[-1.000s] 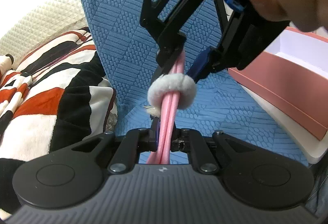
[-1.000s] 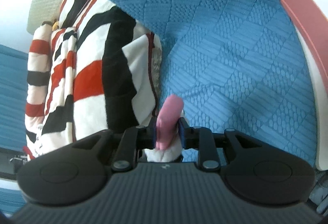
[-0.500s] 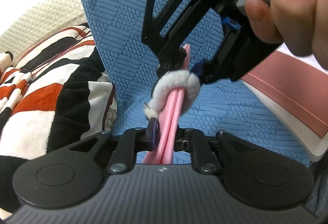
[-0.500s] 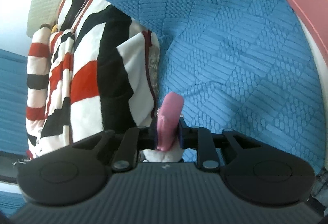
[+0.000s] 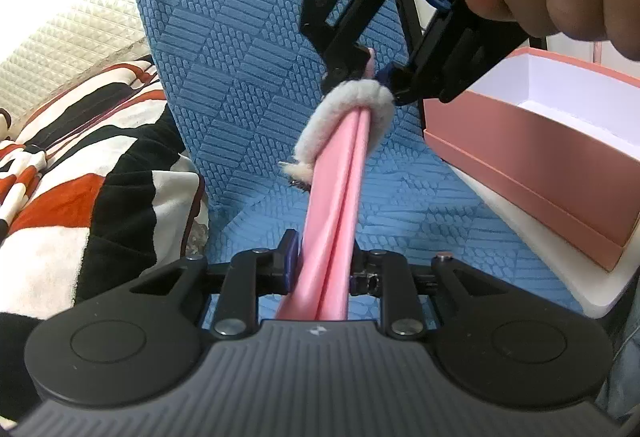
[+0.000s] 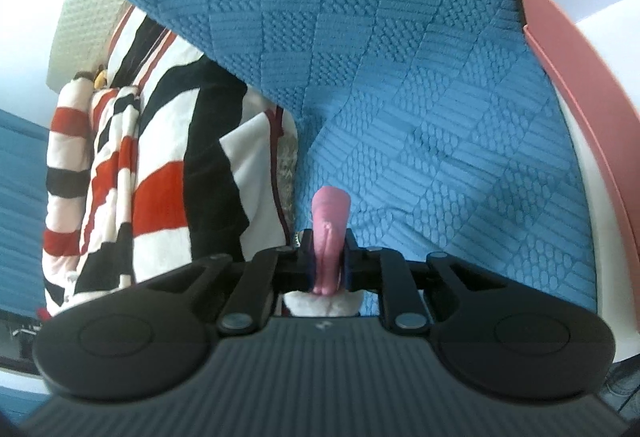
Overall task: Organize objects
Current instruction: 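Push the hair tie further along the bag while the left gripper holds it, then grasp the banded pink bag with the right gripper below the hair tie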
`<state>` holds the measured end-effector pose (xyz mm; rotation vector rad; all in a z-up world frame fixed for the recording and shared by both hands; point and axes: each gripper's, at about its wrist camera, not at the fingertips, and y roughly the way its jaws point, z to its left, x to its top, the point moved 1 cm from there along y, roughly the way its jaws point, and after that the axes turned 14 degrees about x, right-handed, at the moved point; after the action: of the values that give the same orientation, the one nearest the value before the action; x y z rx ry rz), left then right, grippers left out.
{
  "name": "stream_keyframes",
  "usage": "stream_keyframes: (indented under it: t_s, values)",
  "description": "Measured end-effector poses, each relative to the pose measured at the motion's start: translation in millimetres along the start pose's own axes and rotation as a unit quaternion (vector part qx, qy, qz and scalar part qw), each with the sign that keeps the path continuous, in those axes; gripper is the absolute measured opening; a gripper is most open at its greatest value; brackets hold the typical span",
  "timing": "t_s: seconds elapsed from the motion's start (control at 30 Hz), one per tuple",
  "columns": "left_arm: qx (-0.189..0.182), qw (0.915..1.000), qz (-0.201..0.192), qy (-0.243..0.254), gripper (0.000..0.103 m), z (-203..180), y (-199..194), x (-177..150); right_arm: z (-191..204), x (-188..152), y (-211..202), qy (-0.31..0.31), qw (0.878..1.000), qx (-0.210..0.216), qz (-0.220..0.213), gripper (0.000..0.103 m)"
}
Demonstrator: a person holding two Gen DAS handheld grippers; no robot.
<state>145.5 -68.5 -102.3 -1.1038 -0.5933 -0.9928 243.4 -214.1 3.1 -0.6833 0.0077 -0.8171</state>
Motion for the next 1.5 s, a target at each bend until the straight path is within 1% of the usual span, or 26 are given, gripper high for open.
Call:
stream_keyframes:
  t_s: [0.03,0.1,0.2,0.3,0.43,0.53,0.6,0.63,0.67,0.7,0.83,0.9,1.07,1.2,1.33,1.4,1.43,1.5]
  values:
    - [-0.001,1.0000,-0.002,-0.003,0.020,1.2,0.0,-0.2,-1.8,-0.1,-0.9,0.008,1.000,0.000,-0.002,0.016]
    - [-0.003,0.9999,0.000,-0.010,0.017,4.3,0.3,-0.7,-4.5,-1.8,-2.1,0.025,1.000,0.000,-0.006,0.016]
    - [-0.003,0.9999,-0.001,-0.014,0.014,6.3,0.0,-0.3,-2.2,-5.9,1.8,0.023,1.000,-0.001,0.004,0.018]
    - [-0.004,0.9999,-0.003,-0.016,0.013,5.9,-0.4,0.6,-3.3,-11.5,9.3,0.028,0.999,0.003,0.018,0.020]
    - [-0.020,0.9994,0.013,-0.024,0.012,4.8,3.7,-0.8,-11.4,-16.7,17.6,0.042,0.999,-0.003,0.019,0.022]
    - [-0.034,0.9981,0.030,-0.042,0.012,8.3,9.2,-1.8,-16.8,-18.1,18.7,0.052,0.999,0.003,0.014,0.029]
    - [-0.042,0.9966,0.043,-0.057,0.012,11.0,13.2,-2.7,-16.2,-18.4,16.5,0.046,0.999,0.008,0.006,0.034]
    - [-0.044,0.9958,0.049,-0.064,0.012,12.3,14.9,-3.5,-15.3,-19.0,14.6,0.043,0.999,0.011,0.003,0.040]
    - [-0.047,0.9947,0.056,-0.072,0.012,14.3,16.9,-4.2,-13.9,-19.8,12.5,0.038,0.999,0.015,0.000,0.043]
    - [-0.050,0.9935,0.061,-0.081,0.012,16.4,18.9,-4.5,-12.5,-20.8,10.5,0.032,0.999,0.021,-0.001,0.044]
    - [-0.056,0.9899,0.078,-0.104,0.013,22.2,24.7,-5.8,-8.1,-29.5,7.9,0.011,0.999,0.036,0.006,0.044]
    - [-0.058,0.9887,0.082,-0.111,0.013,23.5,25.9,-6.2,-7.1,-35.7,10.7,-0.003,0.999,0.041,0.018,0.044]
    - [-0.063,0.9857,0.091,-0.128,0.013,26.5,27.6,-6.2,-12.5,-50.5,23.8,-0.024,0.999,0.024,0.035,0.044]
    - [-0.066,0.9865,0.094,-0.116,0.013,22.5,28.2,-6.9,-20.1,-54.8,30.6,-0.016,0.999,0.039,0.033,0.044]
    - [-0.059,0.9898,0.089,-0.094,0.013,15.9,24.8,-7.3,-26.0,-53.8,31.2,-0.004,0.999,0.038,0.018,0.044]
    - [-0.061,0.9900,0.091,-0.089,0.013,13.8,24.3,-7.6,-28.6,-54.9,32.8,-0.001,0.999,0.031,0.016,0.042]
    - [-0.060,0.9904,0.091,-0.086,0.013,12.7,23.9,-7.7,-30.0,-55.7,33.6,0.001,1.000,0.026,0.015,0.038]
    - [-0.057,0.9912,0.090,-0.079,0.013,10.6,23.7,-8.0,-32.6,-56.5,33.0,0.002,1.000,0.022,0.011,0.034]
